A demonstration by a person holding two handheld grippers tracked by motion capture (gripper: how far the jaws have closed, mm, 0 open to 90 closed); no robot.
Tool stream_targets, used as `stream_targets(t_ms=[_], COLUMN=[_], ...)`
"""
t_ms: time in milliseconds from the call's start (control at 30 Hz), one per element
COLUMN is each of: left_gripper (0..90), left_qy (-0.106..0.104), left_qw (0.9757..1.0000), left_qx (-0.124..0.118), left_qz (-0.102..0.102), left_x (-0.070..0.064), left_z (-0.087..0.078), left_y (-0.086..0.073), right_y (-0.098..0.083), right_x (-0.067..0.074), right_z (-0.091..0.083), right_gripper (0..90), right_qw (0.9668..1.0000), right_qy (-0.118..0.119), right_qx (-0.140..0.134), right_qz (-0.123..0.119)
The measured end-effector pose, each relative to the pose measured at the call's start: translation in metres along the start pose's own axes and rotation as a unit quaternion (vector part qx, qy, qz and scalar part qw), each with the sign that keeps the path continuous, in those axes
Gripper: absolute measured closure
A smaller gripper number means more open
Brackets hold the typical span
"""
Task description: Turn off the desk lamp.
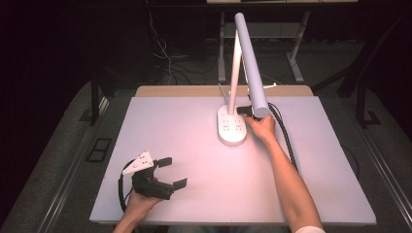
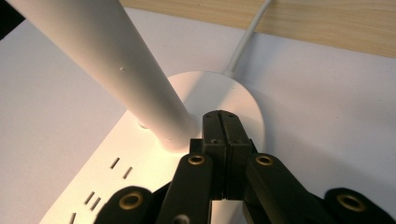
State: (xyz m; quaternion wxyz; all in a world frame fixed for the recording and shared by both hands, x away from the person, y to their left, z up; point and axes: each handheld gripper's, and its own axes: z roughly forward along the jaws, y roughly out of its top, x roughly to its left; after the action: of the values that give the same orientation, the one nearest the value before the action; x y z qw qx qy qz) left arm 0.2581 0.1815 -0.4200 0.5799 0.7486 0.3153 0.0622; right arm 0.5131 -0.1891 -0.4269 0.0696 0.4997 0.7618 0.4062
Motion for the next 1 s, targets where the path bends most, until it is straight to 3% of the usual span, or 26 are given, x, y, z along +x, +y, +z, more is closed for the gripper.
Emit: stream_targets(t_ms=[100, 267, 367, 1000], left_gripper=[0.0, 0.0, 0.0, 0.0], left_qy=[0.0, 0.0, 0.0, 0.0], left_qw=[1.0, 1.0, 1.0, 1.0], left_qx=[0.0, 0.002, 0.0, 0.002], left_qz=[0.001, 0.004, 0.002, 0.002], left_x=[-0.0004, -0.0011, -0.0009, 0.0], left_z=[-0.0001, 0.0, -0.0005, -0.0012], left_y=[0.0, -0.0002, 0.0, -0.0003], right_y=[-0.0002, 0.0004, -0.0016, -0.0019], right_x=[0.0008, 0.0025, 0.0009, -0.0016], right_z=[0.0005, 0.0019, 0.0021, -0.0028], right_gripper=[90.0, 90.0, 90.0, 90.0], right_qw=[1.0, 1.0, 0.9999, 0.9999], right_qy=[0.006, -0.004, 0.01, 0.009], right_qx=[0.001, -0.001, -0.003, -0.01], right_qz=[0.001, -0.006, 0.009, 0.001])
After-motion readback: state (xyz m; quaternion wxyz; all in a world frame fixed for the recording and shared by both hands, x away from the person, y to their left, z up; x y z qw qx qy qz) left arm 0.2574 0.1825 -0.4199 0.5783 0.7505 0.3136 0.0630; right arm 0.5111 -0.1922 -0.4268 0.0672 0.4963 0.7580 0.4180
